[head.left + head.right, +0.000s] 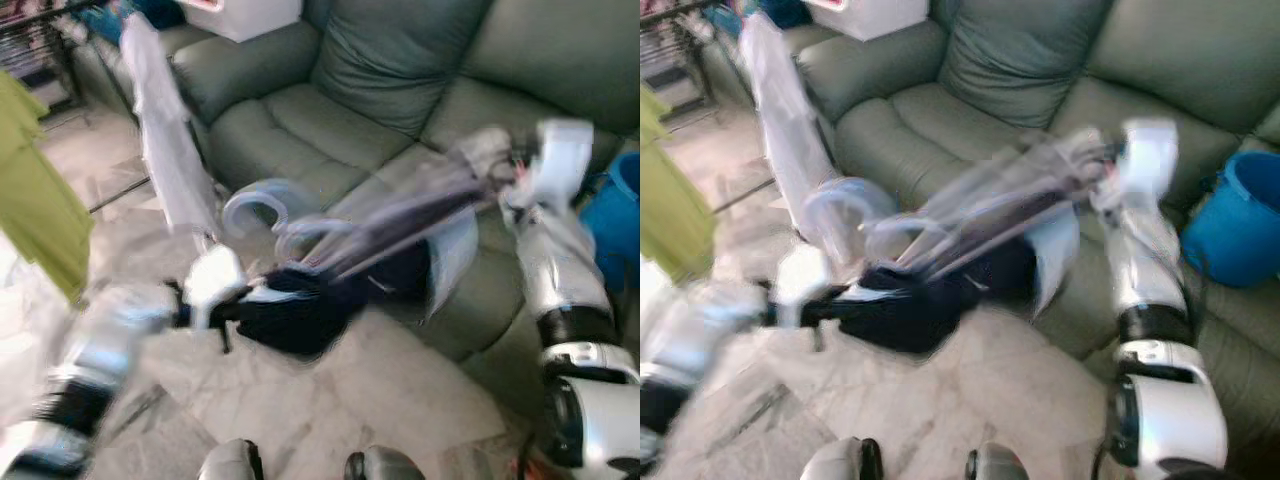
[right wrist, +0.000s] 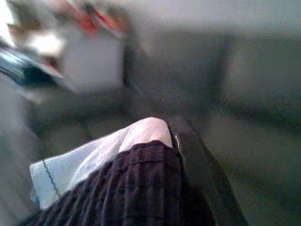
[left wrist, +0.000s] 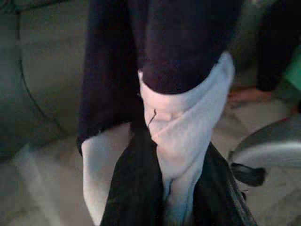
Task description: Hang hanger
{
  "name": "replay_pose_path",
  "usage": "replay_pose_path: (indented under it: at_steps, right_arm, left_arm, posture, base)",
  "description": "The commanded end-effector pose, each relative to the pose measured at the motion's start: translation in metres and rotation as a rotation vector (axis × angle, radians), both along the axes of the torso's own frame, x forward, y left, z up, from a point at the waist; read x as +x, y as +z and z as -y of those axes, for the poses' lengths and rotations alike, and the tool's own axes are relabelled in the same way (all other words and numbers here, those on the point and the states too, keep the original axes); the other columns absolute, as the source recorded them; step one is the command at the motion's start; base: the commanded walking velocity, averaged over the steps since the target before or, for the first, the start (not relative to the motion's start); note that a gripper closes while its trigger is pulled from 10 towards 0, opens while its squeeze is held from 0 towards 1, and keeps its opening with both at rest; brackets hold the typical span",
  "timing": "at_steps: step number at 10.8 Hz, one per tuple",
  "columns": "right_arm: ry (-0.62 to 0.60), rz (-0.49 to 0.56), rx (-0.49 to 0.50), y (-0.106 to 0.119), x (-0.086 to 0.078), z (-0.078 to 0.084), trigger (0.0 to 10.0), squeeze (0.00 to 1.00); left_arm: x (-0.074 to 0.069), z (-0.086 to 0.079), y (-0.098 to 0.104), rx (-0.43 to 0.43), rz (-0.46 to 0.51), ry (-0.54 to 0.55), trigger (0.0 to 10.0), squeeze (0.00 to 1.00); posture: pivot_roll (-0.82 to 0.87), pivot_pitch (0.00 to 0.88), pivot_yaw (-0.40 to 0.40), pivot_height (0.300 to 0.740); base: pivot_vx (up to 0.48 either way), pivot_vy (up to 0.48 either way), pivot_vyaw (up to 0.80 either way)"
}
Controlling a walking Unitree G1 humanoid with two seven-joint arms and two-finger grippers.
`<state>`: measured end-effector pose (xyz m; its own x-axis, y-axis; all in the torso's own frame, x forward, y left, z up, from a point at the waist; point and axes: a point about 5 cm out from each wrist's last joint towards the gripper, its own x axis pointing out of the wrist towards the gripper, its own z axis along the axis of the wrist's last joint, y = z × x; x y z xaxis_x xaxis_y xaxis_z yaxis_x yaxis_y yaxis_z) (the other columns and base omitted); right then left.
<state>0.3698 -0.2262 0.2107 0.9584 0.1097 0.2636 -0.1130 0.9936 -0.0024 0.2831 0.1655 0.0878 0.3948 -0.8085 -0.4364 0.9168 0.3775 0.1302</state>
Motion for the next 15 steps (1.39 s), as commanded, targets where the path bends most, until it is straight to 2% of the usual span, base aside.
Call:
replay_pose_path:
  at_steps: [1,2,5,6,8,9,10,11,13,14,15]
  right_arm:
    - [-0.030,0.137,0.016,0.033,-0.003,0.013,0.0,0.00]
    - [-0.027,0.139,0.012,0.034,-0.002,0.012,0.0,0.00]
    - [-0.009,0.140,0.007,0.031,-0.003,0.009,0.0,0.00]
    - [-0.010,0.139,0.003,0.032,-0.002,0.008,0.0,0.00]
    - [-0.010,0.137,-0.009,0.031,-0.002,0.005,0.0,0.00]
    - [-0.011,0.137,-0.016,0.030,-0.001,0.004,0.0,0.00]
    - [-0.009,0.137,-0.022,0.030,-0.001,0.004,0.0,0.00]
    - [-0.011,0.136,-0.025,0.029,-0.002,0.003,0.0,0.00]
    - [-0.024,0.134,-0.027,0.028,-0.002,0.003,0.0,0.00]
    - [-0.026,0.131,-0.030,0.026,-0.002,0.000,0.0,0.00]
    - [-0.023,0.124,-0.028,0.021,-0.002,-0.012,0.0,0.00]
  left_arm:
    - [-0.002,-0.015,-0.011,0.087,-0.031,0.040,0.0,0.00]
    - [-0.003,-0.013,-0.010,0.076,-0.027,0.021,0.0,0.00]
    - [0.000,-0.009,-0.015,0.125,0.025,0.000,0.0,0.00]
    - [0.001,-0.010,-0.019,0.172,0.033,0.009,0.0,0.00]
    - [0.011,-0.016,-0.031,0.301,0.057,0.119,0.0,0.00]
    - [0.018,-0.020,-0.035,0.357,0.074,0.212,0.0,0.00]
    - [0.028,-0.028,-0.035,0.396,0.113,0.344,0.0,0.00]
    - [0.033,-0.039,-0.036,0.441,0.138,0.432,0.0,0.00]
    - [0.037,-0.059,-0.040,0.549,0.178,0.547,0.0,0.00]
    - [0.038,-0.063,-0.040,0.574,0.196,0.579,0.0,0.00]
    - [0.041,-0.066,-0.040,0.576,0.210,0.661,0.0,0.00]
  posture:
    - [-0.08,0.063,-0.053,0.740]
    - [-0.08,0.063,-0.052,0.740]
    - [-0.08,0.062,-0.054,0.740]
    - [-0.08,0.063,-0.053,0.740]
    - [-0.08,0.061,-0.052,0.740]
    - [-0.08,0.060,-0.053,0.740]
    - [-0.08,0.060,-0.054,0.740]
    - [-0.08,0.059,-0.053,0.740]
    - [-0.08,0.060,-0.051,0.740]
    - [-0.08,0.060,-0.051,0.740]
    - [-0.08,0.060,-0.051,0.740]
  base:
    - [0.000,0.000,0.00]
    - [0.000,0.000,0.00]
    - [0.000,0.000,0.00]
    - [0.000,0.000,0.00]
    - [0.000,0.000,0.00]
    - [0.000,0.000,0.00]
    - [0.000,0.000,0.00]
    - [0.000,0.000,0.00]
    - [0.000,0.000,0.00]
    - [0.000,0.000,0.00]
    - [0.000,0.000,0.00]
